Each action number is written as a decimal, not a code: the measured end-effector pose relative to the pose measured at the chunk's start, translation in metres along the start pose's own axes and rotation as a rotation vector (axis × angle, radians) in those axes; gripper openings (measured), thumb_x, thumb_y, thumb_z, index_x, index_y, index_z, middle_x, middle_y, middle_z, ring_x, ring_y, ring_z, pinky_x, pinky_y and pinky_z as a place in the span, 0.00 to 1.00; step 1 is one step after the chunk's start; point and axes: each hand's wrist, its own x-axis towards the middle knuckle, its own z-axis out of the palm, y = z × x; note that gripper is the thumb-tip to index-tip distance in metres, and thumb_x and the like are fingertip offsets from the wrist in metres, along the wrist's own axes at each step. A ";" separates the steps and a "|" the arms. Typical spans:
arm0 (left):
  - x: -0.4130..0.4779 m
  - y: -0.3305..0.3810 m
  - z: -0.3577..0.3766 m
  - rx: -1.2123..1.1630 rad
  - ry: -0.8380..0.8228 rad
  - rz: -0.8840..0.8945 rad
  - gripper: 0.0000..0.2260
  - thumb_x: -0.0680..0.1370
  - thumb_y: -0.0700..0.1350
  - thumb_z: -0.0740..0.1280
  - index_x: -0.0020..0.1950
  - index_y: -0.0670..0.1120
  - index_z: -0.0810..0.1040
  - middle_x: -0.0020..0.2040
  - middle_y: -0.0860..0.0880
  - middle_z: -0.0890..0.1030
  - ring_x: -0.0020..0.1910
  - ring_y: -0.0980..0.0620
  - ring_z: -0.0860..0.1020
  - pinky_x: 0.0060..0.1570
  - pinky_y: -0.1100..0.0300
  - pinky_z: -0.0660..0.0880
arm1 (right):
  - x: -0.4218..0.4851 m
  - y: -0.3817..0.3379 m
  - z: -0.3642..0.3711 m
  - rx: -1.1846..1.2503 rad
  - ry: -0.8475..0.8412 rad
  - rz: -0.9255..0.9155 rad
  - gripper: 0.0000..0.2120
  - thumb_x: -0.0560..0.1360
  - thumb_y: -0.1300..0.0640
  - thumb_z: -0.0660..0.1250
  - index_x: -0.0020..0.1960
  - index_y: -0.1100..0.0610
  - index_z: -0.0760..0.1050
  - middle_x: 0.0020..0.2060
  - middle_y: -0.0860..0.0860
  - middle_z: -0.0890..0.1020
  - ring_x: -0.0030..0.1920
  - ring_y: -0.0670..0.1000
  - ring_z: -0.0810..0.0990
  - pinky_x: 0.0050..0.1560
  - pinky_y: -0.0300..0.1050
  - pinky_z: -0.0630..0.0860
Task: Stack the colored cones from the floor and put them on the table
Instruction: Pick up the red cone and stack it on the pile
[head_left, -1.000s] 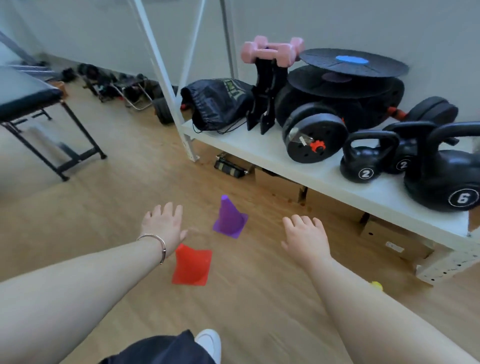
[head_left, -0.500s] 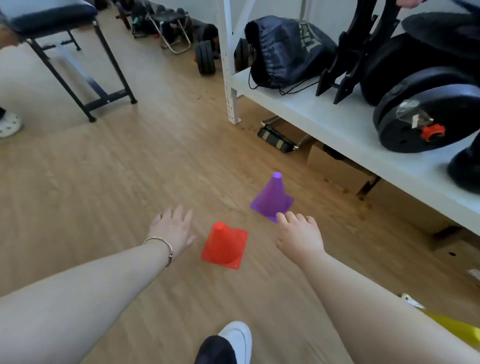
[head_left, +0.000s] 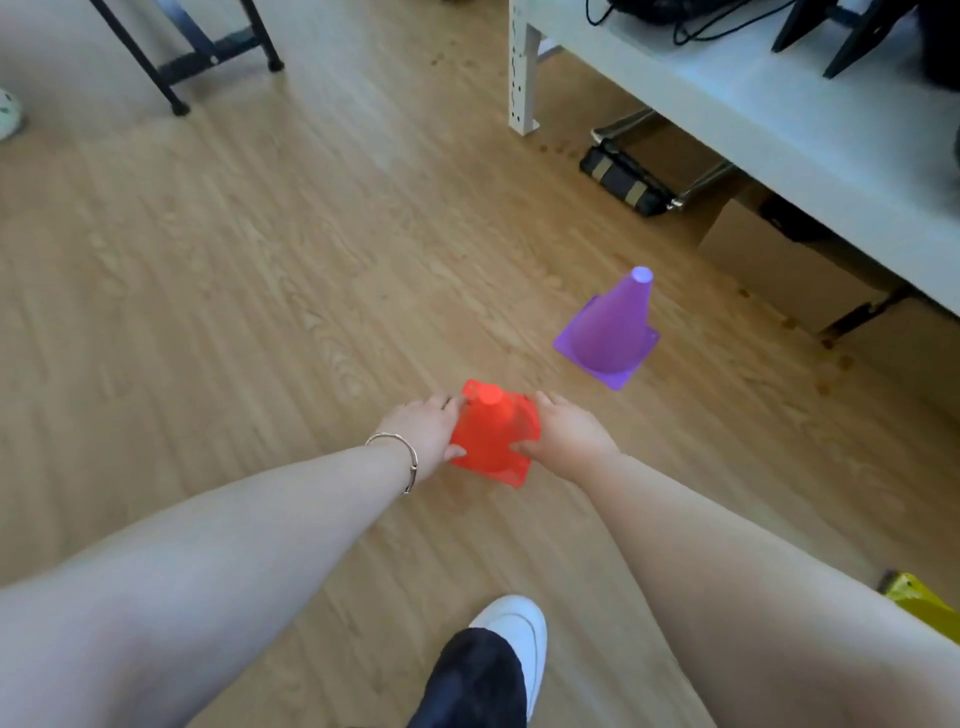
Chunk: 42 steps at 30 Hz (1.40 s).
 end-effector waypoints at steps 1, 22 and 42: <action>0.003 0.000 0.002 -0.063 -0.023 -0.011 0.31 0.75 0.55 0.67 0.73 0.48 0.58 0.65 0.44 0.72 0.61 0.39 0.75 0.58 0.45 0.74 | 0.003 -0.001 0.002 0.008 -0.008 -0.006 0.36 0.67 0.42 0.72 0.69 0.52 0.64 0.61 0.55 0.76 0.61 0.59 0.77 0.60 0.54 0.74; 0.029 0.074 -0.015 -0.581 0.131 0.030 0.28 0.69 0.43 0.74 0.67 0.46 0.69 0.61 0.44 0.79 0.61 0.45 0.76 0.61 0.55 0.72 | -0.031 0.066 -0.022 0.412 0.121 0.048 0.36 0.67 0.56 0.76 0.72 0.53 0.67 0.63 0.54 0.79 0.62 0.52 0.78 0.63 0.45 0.73; -0.021 0.284 -0.138 -0.600 0.231 0.362 0.23 0.65 0.48 0.77 0.58 0.55 0.75 0.50 0.50 0.82 0.46 0.53 0.82 0.53 0.56 0.78 | -0.238 0.181 -0.141 0.574 0.557 0.158 0.29 0.67 0.52 0.77 0.66 0.45 0.72 0.58 0.45 0.82 0.58 0.43 0.79 0.62 0.42 0.74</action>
